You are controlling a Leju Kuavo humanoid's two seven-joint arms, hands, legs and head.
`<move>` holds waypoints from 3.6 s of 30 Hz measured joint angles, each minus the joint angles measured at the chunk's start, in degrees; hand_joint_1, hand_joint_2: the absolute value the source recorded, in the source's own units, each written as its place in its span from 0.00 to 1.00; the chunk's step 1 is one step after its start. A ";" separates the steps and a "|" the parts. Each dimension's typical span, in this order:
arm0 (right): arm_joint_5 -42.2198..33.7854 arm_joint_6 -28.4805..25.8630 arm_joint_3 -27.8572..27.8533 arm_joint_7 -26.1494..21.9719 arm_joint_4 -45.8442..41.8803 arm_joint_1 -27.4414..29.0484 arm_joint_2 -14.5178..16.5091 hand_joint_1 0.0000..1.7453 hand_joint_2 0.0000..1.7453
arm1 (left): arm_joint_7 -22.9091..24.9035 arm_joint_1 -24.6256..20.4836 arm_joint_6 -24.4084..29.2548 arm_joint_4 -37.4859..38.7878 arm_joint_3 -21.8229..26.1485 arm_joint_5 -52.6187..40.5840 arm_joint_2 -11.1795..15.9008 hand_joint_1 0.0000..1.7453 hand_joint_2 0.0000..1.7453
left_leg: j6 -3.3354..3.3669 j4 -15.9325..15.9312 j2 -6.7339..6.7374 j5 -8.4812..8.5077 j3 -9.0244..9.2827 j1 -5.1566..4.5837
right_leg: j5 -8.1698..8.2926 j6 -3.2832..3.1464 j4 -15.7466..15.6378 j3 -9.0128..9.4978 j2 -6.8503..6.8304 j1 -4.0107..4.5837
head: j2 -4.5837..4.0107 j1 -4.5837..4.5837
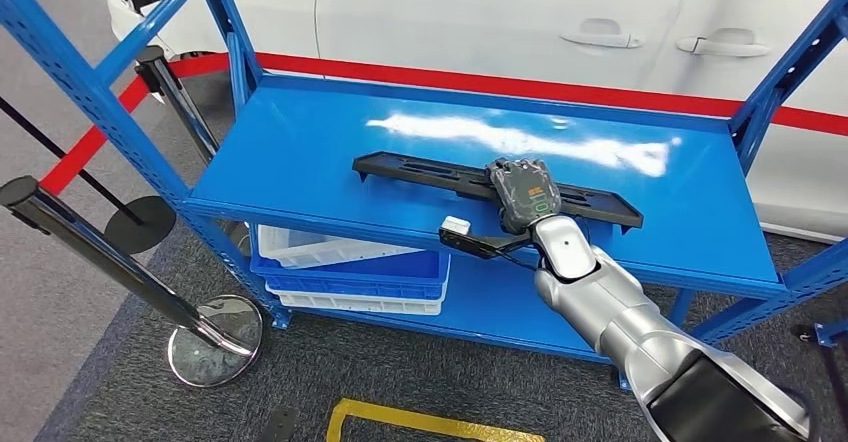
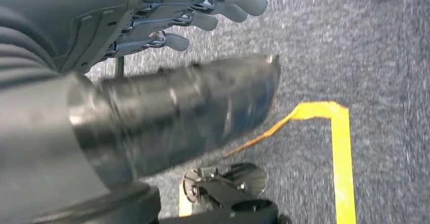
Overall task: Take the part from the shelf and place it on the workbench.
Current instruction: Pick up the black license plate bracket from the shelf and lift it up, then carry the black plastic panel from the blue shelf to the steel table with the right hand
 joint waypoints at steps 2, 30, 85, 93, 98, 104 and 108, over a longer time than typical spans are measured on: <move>0.47 -1.15 -0.71 -0.62 -1.38 0.19 -0.17 1.00 1.00 | -0.34 -0.10 0.92 0.00 -0.30 -0.09 0.12 0.00 1.00 | 0.15 -7.13 -0.02 3.84 3.33 0.09 | -0.34 0.29 0.19 0.15 0.20 -0.02 | 0.00 0.01; -3.03 -5.39 -11.75 -0.31 -38.28 7.99 -4.43 1.00 1.00 | -6.57 1.05 1.23 0.00 1.30 8.98 0.55 0.00 1.00 | 0.28 2.28 -0.29 -2.65 -0.26 0.10 | 0.51 0.35 1.87 -2.64 0.39 -0.24 | 0.00 -0.07; -34.79 3.04 -13.28 -16.02 -89.46 29.56 -4.39 1.00 1.00 | 1.40 1.11 -0.22 0.02 -4.28 2.61 4.96 0.00 1.00 | 0.23 -11.81 0.09 6.37 2.85 -0.09 | -3.20 0.77 1.98 1.74 0.01 -0.81 | 0.00 -0.83; -35.66 2.26 -13.36 -16.00 -88.84 29.91 -4.34 1.00 1.00 | 1.27 1.12 0.00 0.02 -4.30 3.29 4.87 0.00 1.00 | 0.25 -0.35 0.01 -0.78 5.12 0.00 | 2.92 -0.36 1.96 -5.65 -0.19 -0.03 | 0.00 -1.06; -35.60 2.17 -13.53 -16.02 -88.67 30.08 -4.35 1.00 1.00 | 1.19 0.77 0.08 0.02 -4.30 3.29 4.95 0.00 1.00 | 1.80 -15.21 -0.06 -2.13 15.27 -1.35 | 6.17 1.03 0.98 -6.75 -0.36 -0.46 | 0.00 -1.25; -35.60 2.12 -13.62 -16.00 -88.42 30.36 -4.38 1.00 1.00 | 1.21 0.74 0.15 0.02 -4.30 3.32 5.01 0.00 1.00 | 3.45 -17.19 0.72 3.22 11.81 -1.08 | -4.49 2.16 11.12 -9.60 -0.21 -0.40 | 0.00 -1.05; -35.58 2.13 -13.63 -15.99 -88.23 30.46 -4.40 1.00 1.00 | 1.20 0.83 0.15 0.02 -4.30 3.32 4.96 0.00 1.00 | 2.83 -15.72 0.77 5.74 7.05 -0.82 | -1.79 2.89 14.70 -5.89 -0.26 -0.81 | 0.00 -1.03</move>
